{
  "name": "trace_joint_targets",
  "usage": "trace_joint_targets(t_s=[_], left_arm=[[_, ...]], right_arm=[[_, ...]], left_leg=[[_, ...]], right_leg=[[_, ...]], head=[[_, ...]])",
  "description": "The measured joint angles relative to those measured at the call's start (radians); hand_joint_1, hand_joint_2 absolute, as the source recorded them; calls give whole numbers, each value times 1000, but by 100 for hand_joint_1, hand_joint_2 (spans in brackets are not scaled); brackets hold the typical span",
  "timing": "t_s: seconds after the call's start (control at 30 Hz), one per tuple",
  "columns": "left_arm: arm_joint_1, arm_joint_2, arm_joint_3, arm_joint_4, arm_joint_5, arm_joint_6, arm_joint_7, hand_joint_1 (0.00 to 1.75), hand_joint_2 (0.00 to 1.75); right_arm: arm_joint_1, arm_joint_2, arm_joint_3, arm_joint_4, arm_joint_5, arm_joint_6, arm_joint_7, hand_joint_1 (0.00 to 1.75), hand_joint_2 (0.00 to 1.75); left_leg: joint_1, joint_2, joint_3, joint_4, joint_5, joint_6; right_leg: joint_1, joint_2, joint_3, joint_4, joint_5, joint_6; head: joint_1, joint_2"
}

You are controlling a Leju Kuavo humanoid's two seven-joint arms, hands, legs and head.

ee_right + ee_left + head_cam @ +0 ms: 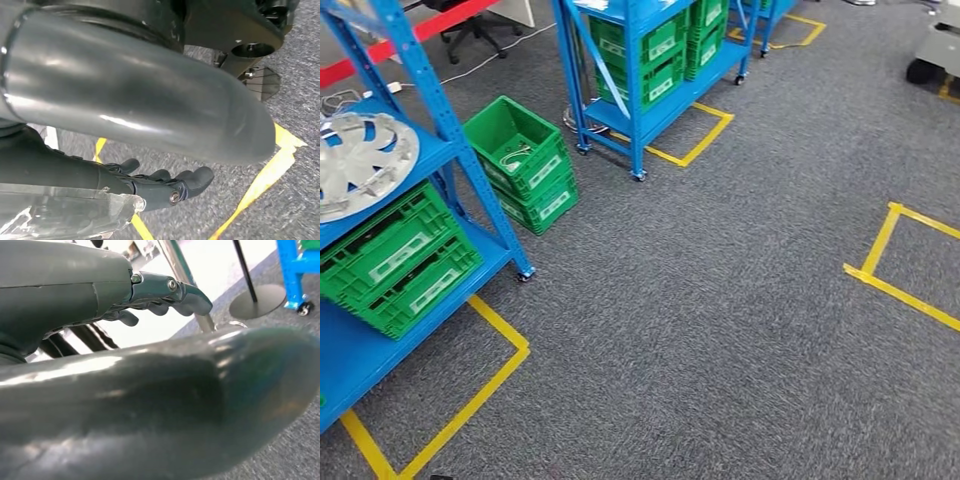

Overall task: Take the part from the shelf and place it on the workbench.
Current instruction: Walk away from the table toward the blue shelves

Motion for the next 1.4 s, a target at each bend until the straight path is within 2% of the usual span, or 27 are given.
trace_joint_targets(t_s=[0.07, 0.1, 0.17, 0.23, 0.27, 0.3, 0.33, 0.4, 0.43, 0.47, 0.53, 0.6, 0.67, 0.73, 0.77, 0.8, 0.83, 0.9, 0.97, 1.03, 1.1, 1.17, 1.23, 1.3, 1.33, 1.37, 1.4], left_arm=[[1, 0, 0, 1, 0, 0, 0, 0, 0], [3, 0, 0, 1, 0, 0, 0, 0, 0], [4, 1, 0, 1, 0, 0, 1, 0, 0], [1, 0, 1, 2, 0, 0, 1, 0, 0], [0, 0, 1, 2, 0, 0, 1, 0, 0], [0, -1, 1, 3, 0, 0, 1, 0, 0], [1, 0, 1, 3, 0, 0, 1, 0, 0], [1, 0, 1, 4, 0, 0, 1, 0, 0], [1, 0, 1, 4, 0, 0, 1, 0, 0], [-1, -1, 1, 4, 0, 0, 1, 0, 0], [-1, 0, 1, 4, 0, 0, 1, 0, 0], [3, 1, 3, 5, 0, 0, 2, 0, 0], [3, 2, 5, 5, 0, 0, 4, 0, 0], [0, 2, 6, 6, 0, 0, 5, 0, 0], [-2, 2, 6, 7, 0, 0, 4, 0, 0], [-2, 2, 6, 8, 0, 0, 4, 0, 0], [-1, 1, 6, 9, 0, 0, 5, 0, 0], [1, 2, 6, 10, 0, 0, 4, 0, 0], [-1, 2, 6, 10, 0, 0, 4, 0, 0], [-5, 2, 6, 13, 0, 0, 3, 0, 0], [-2, 3, 6, 16, 1, 0, 0, 0, 0], [1, 3, 7, 19, 1, 0, -2, 0, 0], [-1, 2, 8, 22, 1, 0, -2, 0, 0], [-2, 1, 8, 27, 1, 0, -2, 0, 0], [-2, 1, 8, 30, 1, 0, -2, 0, 0], [-1, 2, 8, 32, 1, 0, -2, 0, 0], [0, 2, 8, 34, 1, 0, -2, 0, 0]], right_arm=[[-3, 0, 0, 0, 0, 0, 0, 0, 0], [-4, 0, 0, 0, 0, 0, 0, 0, 0], [-6, 0, 0, 0, 0, 0, -1, 0, 0], [-3, 0, 0, 0, 0, 0, -1, 0, 0], [-1, 0, 0, 0, 0, 0, -1, 0, 0], [0, 0, 0, 0, 0, 0, -1, 0, 0], [0, 0, 0, 0, 0, 0, -1, 0, 0], [0, 0, 0, 0, 0, 0, -1, 0, 0], [0, 0, 0, 0, 0, 0, -1, 0, 0], [-1, 0, 0, 0, 0, 0, -2, 0, 0], [-2, 0, 0, 0, 0, 1, -2, 0, 0], [-3, 0, 0, 0, 0, 1, -2, 0, 0], [-3, 0, 0, 0, 0, 1, -3, 0, 0], [0, 0, 0, 0, 0, 1, -3, 0, 0], [1, 0, 0, 0, 0, 1, -3, 0, 0], [2, 0, 0, 0, 0, 1, -3, 0, 0], [2, 0, 0, 0, 0, 1, -3, 0, 0], [-1, 0, 0, 0, 0, 1, -3, 0, 0], [-2, 0, 0, 0, 0, 1, -3, 0, 0], [-2, 0, 0, 0, 0, 0, -3, 0, 0], [-5, 0, 0, 0, 0, -1, -4, 0, 0], [-7, 0, 0, 0, 0, -2, -4, 0, 0], [-6, 0, 0, 0, 1, -2, -4, 0, 0], [-2, 0, 0, 0, 1, -2, -4, 0, 0], [-1, -1, 0, 0, 1, -2, -4, 0, 0], [0, -1, -1, 0, 1, -2, -4, 0, 0], [0, -1, -1, -1, 1, -3, -4, 0, 0]], left_leg=[[-1, -14, 3, -12, -3, 12], [1, -24, 3, -14, -2, 17], [6, -45, 5, -18, 2, 28], [9, -67, 3, -18, 4, 35], [9, -79, 2, -17, 5, 37], [9, -92, 2, -17, 5, 37], [10, -105, 3, -17, 5, 36], [12, -132, 5, -16, 6, 33], [11, -144, 5, -14, 6, 28], [11, -156, 3, -12, 6, 23], [11, -177, -5, -10, 8, 9], [16, -189, -11, -12, 13, -4], [15, -155, -31, 24, -13, -13], [12, -101, -83, 135, -76, -19], [12, -88, -114, 201, -105, -21], [12, -81, -136, 250, -121, -21], [12, -78, -142, 267, -117, -20], [11, -68, -99, 193, -65, -15], [4, -28, -28, 62, -15, -5], [-3, -4, 2, -2, -3, 6], [-2, -22, 1, -10, -2, 17], [3, -41, 2, -15, 2, 27], [7, -60, 2, -17, 6, 36], [7, -83, 0, -16, 7, 40], [7, -96, 0, -16, 8, 40], [7, -109, 1, -16, 8, 40], [8, -122, 1, -16, 9, 38]], right_leg=[[3, -21, 6, -2, -5, 9], [2, -20, 8, 0, -9, 15], [-2, 20, -11, 49, -44, 26], [-6, 72, -71, 178, -108, 34], [-7, 83, -105, 244, -132, 36], [-7, 88, -128, 285, -139, 36], [-8, 90, -135, 288, -126, 36], [-11, 105, -94, 185, -53, 35], [-15, 132, -63, 113, -21, 36], [-19, 156, -39, 57, -1, 35], [-21, 183, -19, 14, 5, 29], [-19, 161, -15, 13, 9, 14], [-19, 136, -14, 9, 14, 0], [-17, 109, -14, 7, 14, -8], [-15, 94, -15, 7, 14, -10], [-14, 79, -16, 7, 13, -11], [-13, 65, -16, 8, 12, -11], [-12, 42, -13, 8, 11, -11], [-7, 22, -10, 9, 6, -5], [-1, 3, -7, 9, 2, 4], [0, -13, -4, 6, 0, 15], [-3, 16, -13, 32, -22, 28], [-7, 67, -58, 133, -78, 37], [-8, 86, -117, 253, -125, 41], [-8, 89, -132, 279, -124, 42], [-9, 91, -130, 266, -103, 41], [-10, 95, -112, 220, -70, 40]], head=[[2, 0], [2, 0], [8, 0], [14, 0], [16, 0], [17, 0], [17, 0], [17, 0], [18, 0], [17, 0], [17, 0], [16, 0], [10, 0], [2, 0], [1, 0], [1, 0], [1, 0], [0, 0], [0, 0], [1, 0], [2, 0], [6, 0], [12, 0], [14, 0], [15, 0], [15, 0], [15, 0]])
